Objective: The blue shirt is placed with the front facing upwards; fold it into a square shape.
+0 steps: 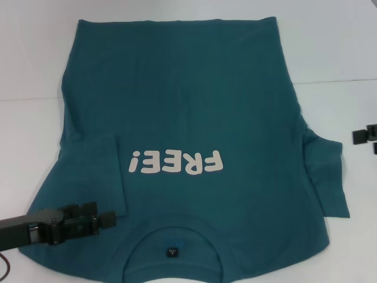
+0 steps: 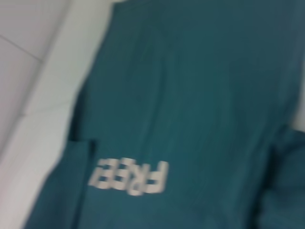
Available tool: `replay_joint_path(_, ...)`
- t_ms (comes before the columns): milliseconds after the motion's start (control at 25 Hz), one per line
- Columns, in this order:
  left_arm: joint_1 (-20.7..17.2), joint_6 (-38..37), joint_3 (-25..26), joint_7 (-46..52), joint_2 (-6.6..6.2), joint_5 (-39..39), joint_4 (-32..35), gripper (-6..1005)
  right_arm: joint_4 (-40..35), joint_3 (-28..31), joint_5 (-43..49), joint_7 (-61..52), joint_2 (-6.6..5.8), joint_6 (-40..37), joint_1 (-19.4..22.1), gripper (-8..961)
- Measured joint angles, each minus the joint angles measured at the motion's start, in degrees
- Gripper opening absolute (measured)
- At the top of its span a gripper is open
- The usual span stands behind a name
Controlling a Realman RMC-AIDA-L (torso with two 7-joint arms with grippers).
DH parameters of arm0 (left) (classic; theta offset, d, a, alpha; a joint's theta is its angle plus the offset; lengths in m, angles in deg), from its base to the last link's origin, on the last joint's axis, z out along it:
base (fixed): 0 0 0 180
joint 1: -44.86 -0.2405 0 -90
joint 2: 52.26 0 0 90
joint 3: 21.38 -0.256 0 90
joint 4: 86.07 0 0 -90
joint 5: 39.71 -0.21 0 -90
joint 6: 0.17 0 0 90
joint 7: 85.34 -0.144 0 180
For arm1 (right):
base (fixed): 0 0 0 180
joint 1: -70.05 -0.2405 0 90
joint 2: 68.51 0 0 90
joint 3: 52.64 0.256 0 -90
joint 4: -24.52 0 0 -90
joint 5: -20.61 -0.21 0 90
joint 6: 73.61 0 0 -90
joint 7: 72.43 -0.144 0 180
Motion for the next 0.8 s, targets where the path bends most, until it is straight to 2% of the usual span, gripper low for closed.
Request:
replay_joint_path(240,0.5,0.0,0.0,0.0,0.15,0.0,0.0,962,-3.8,0.5,6.1,-3.2,-0.98,-1.1,-0.3,942)
replay_joint_path(440,1.2,0.4,-0.2,0.1,0.35,0.0,-0.1,962,-3.2,1.0,7.3,-5.1,-1.03,1.4,0.0,941)
replay_joint_path(560,1.4,0.5,-0.1,0.1,0.35,0.0,-0.2,962,0.4,1.1,7.3,-5.2,-0.56,5.2,0.0,941)
replay_joint_path(640,1.4,0.5,0.0,0.1,0.34,0.0,-0.2,962,6.1,0.8,7.3,-4.7,-0.26,10.3,-0.7,941)
replay_joint_path(800,1.4,0.9,0.0,0.1,0.37,0.0,-0.2,962,9.9,0.6,7.1,-3.9,0.27,14.7,-1.7,941)
